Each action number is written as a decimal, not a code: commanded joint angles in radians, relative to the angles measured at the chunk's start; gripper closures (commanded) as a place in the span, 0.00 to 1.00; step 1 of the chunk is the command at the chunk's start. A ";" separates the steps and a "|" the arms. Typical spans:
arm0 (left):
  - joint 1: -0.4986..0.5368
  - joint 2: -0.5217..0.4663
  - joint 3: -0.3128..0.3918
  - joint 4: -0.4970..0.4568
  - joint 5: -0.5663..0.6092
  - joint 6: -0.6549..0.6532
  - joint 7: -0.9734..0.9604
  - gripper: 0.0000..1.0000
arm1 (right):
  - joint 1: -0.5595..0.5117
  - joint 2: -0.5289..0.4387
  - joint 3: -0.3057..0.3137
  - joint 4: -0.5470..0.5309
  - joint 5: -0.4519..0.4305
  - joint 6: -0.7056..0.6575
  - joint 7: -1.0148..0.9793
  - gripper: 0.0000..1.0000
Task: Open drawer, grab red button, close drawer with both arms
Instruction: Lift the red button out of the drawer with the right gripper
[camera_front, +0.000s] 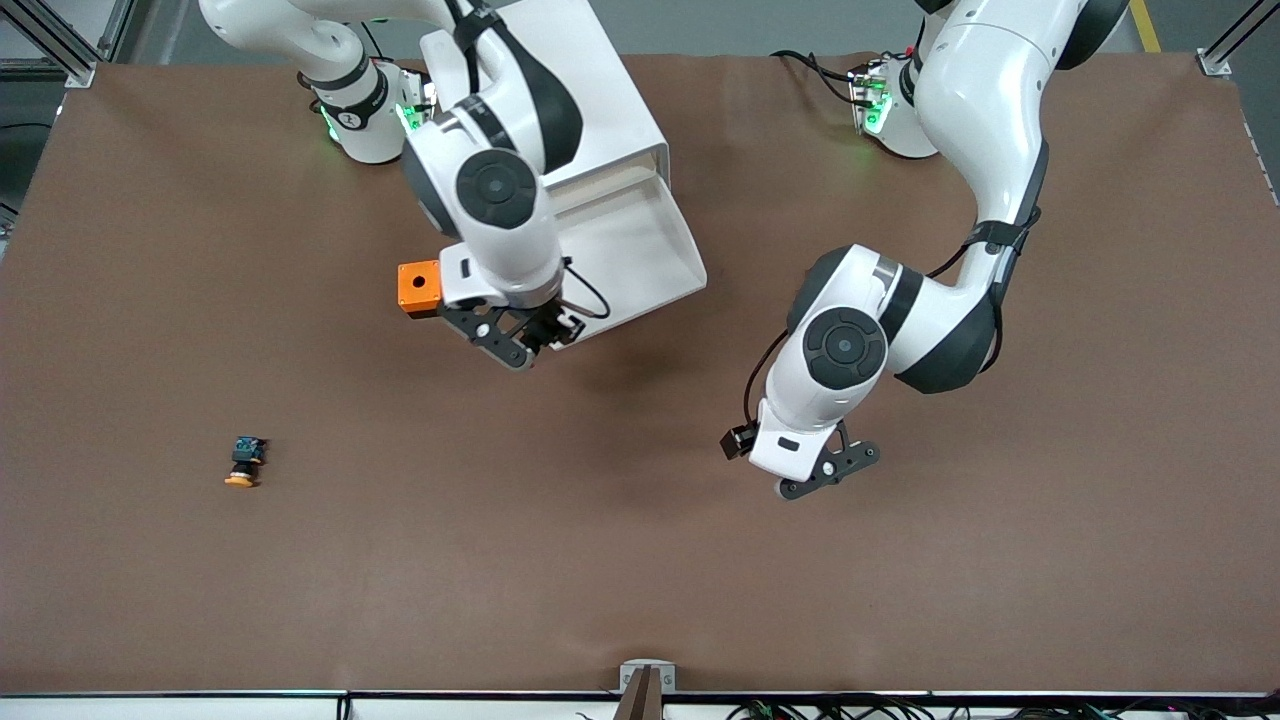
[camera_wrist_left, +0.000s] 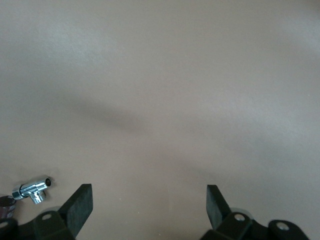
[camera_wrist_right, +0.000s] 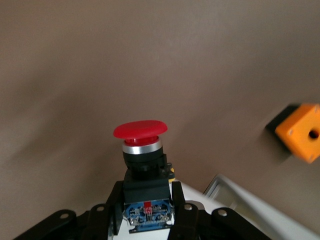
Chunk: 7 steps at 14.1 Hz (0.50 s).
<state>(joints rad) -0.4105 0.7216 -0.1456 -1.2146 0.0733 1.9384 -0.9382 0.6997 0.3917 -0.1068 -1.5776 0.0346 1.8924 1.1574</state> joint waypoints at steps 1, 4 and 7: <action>-0.002 -0.022 -0.009 -0.025 0.011 0.007 -0.001 0.01 | -0.086 -0.040 0.015 -0.010 -0.010 -0.032 -0.163 1.00; -0.027 -0.017 -0.019 -0.026 0.010 0.008 -0.005 0.00 | -0.173 -0.045 0.015 -0.031 -0.010 -0.019 -0.330 1.00; -0.074 -0.016 -0.019 -0.036 0.009 0.008 -0.054 0.00 | -0.274 -0.039 0.015 -0.053 -0.010 0.026 -0.519 1.00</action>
<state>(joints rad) -0.4546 0.7216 -0.1645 -1.2221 0.0733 1.9384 -0.9484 0.4951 0.3702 -0.1110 -1.5948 0.0339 1.8848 0.7460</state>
